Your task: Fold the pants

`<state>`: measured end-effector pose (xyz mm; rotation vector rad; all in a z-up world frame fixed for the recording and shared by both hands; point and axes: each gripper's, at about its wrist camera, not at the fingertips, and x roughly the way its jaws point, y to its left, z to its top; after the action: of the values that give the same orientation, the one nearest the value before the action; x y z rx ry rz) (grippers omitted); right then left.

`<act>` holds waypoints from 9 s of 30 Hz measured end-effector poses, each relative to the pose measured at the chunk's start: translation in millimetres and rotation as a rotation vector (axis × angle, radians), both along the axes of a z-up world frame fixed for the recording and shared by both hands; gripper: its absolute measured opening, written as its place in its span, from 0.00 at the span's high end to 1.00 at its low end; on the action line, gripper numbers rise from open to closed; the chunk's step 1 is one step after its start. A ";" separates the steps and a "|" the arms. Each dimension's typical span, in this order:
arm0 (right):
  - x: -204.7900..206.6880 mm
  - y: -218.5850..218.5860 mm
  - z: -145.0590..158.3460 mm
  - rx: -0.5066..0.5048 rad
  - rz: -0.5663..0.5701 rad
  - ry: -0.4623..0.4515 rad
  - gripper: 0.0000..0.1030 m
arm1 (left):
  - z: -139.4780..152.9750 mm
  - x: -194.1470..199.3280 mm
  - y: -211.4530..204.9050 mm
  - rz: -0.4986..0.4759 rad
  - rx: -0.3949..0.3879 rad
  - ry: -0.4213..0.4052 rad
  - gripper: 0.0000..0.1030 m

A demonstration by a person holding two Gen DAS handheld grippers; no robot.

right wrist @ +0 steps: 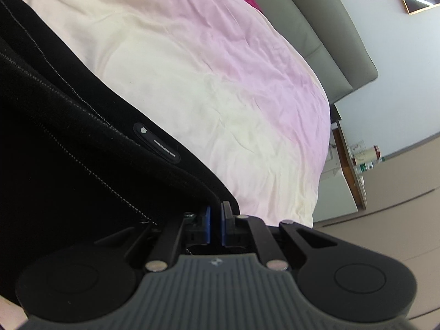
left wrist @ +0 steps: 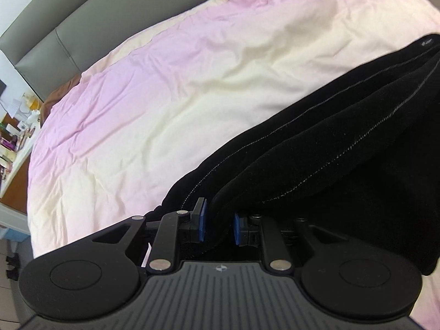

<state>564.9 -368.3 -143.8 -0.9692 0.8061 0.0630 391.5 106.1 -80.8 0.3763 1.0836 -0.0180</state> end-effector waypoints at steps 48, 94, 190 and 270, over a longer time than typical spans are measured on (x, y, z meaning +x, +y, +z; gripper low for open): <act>12.0 312.0 -39.5 0.783 0.037 0.246 0.85 | -41.6 -1.2 177.4 0.443 -0.583 -0.267 0.65; -272.4 258.1 -75.1 1.103 0.059 0.206 0.90 | -42.4 -172.4 -95.1 -0.131 -0.099 -0.109 0.40; -92.8 -120.5 -93.8 -0.060 0.391 -0.039 0.38 | -117.3 -63.9 -157.7 0.496 -0.474 0.192 0.81; -115.9 -345.7 -115.0 1.684 -0.841 -0.048 0.63 | -82.6 122.1 -400.2 -0.330 -0.332 0.039 0.81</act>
<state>449.0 -713.9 -258.8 0.9638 0.7397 -0.0236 513.5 -294.1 -163.4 0.2513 1.0256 -0.4939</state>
